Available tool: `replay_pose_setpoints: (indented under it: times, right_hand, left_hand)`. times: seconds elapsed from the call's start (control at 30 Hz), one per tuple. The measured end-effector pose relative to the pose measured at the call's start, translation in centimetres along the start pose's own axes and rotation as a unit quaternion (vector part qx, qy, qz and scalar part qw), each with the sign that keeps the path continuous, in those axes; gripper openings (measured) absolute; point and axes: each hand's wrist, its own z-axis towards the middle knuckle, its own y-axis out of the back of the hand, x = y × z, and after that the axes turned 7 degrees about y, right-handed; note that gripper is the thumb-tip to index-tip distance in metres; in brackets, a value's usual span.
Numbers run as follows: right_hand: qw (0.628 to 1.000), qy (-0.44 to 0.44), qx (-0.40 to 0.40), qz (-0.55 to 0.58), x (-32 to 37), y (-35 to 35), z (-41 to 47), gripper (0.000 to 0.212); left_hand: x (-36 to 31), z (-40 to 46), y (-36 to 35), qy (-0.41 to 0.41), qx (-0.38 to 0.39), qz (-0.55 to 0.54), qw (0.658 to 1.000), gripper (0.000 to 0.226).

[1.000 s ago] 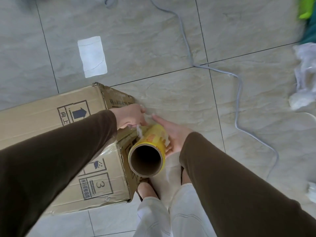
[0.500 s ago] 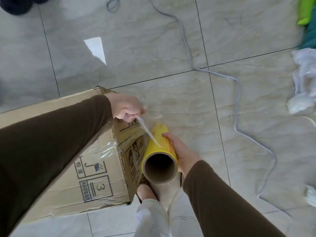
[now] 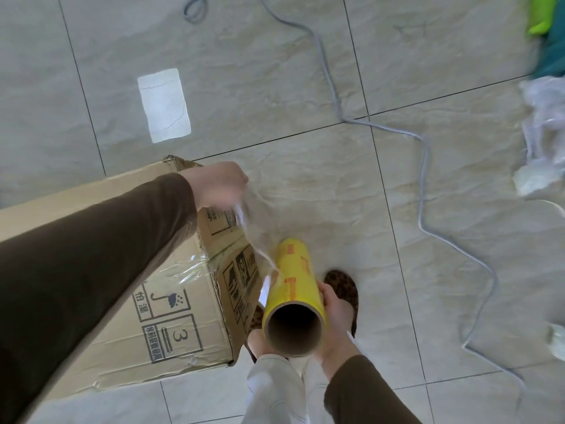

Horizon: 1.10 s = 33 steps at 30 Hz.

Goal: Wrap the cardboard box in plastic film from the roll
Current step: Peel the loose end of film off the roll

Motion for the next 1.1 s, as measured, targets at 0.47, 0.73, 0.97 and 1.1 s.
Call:
replay_pose_setpoints:
  times: [0.47, 0.73, 0.97, 1.1]
  right_hand:
    - [0.923, 0.066, 0.002, -0.378, 10.5, -10.1, 1.0, 0.07]
    - [0.775, 0.041, 0.043, -0.629, 8.2, -11.0, 1.6, 0.094]
    - [0.834, 0.0, -0.023, -0.552, 3.8, -8.5, 2.4, 0.129]
    - [0.939, -0.013, 0.009, -0.343, 3.4, -4.6, 3.3, 0.111]
  left_hand:
    - [0.8, -1.6, -1.3, 0.007, 0.038, -0.142, 0.989, 0.07]
    - [1.1, -2.4, -1.6, 0.009, 0.008, -0.137, 0.99, 0.078]
    - [0.5, -2.8, -0.9, 0.011, -0.008, -0.16, 0.987, 0.081]
    - [1.1, -2.4, -0.1, 0.014, -0.013, -0.188, 0.982, 0.075]
